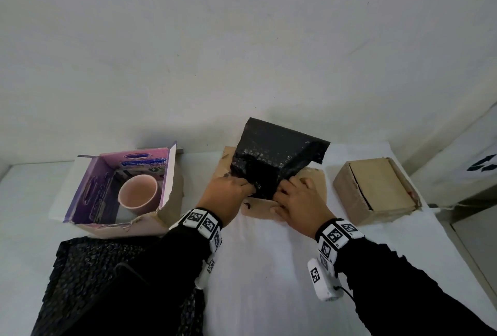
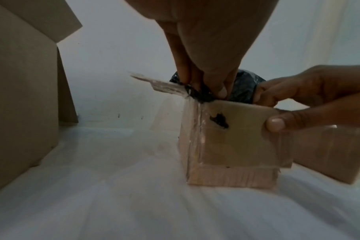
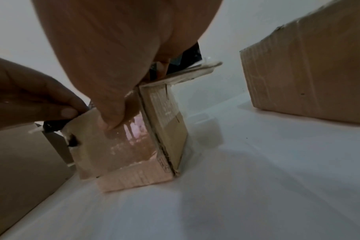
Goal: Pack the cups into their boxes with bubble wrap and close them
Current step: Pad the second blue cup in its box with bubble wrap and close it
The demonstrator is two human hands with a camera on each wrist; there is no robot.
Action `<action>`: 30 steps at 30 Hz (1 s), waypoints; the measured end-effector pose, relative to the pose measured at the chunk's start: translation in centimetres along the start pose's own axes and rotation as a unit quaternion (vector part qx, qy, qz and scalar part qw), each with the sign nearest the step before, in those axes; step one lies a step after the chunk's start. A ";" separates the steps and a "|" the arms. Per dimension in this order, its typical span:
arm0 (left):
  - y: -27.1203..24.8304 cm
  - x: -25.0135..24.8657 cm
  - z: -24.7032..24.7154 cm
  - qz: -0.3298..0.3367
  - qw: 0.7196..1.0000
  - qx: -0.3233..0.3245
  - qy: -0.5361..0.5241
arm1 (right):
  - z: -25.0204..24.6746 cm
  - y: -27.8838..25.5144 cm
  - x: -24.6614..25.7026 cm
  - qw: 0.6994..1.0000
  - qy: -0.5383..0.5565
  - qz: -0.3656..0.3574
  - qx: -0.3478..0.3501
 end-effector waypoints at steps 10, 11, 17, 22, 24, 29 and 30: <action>-0.2 1.1 0.8 0.086 0.991 0.020 0.096 | -0.1 0.9 -1.0 0.996 -0.054 -0.054 0.044; -0.3 1.0 0.8 0.079 0.990 0.010 0.116 | -0.3 0.9 -0.9 0.995 -0.061 -0.051 0.051; -1.8 0.4 1.1 0.110 0.989 -0.031 0.094 | -0.9 0.8 -0.6 0.993 -0.073 -0.040 0.085; -1.4 1.0 0.7 0.098 0.990 -0.013 0.100 | -1.4 0.9 -0.7 0.988 -0.061 -0.035 0.139; -0.4 0.8 0.4 0.064 0.993 -0.011 0.101 | -1.6 0.9 -0.7 0.988 -0.052 -0.032 0.142; 1.8 -0.5 -0.9 -0.049 0.988 -0.005 0.143 | -1.5 0.6 -0.8 0.988 -0.021 -0.025 0.151; 1.8 -0.6 -0.8 -0.049 0.988 0.005 0.147 | -1.4 0.6 -0.8 0.988 -0.018 -0.022 0.152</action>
Point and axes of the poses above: each hand's wrist, its own y-axis towards the middle knuckle, its own z-axis out of the palm, x = y × z, the point moved 1 cm from there along y, towards the middle knuckle, and after that the axes turned 9 degrees about -y, right-handed, at the moved point
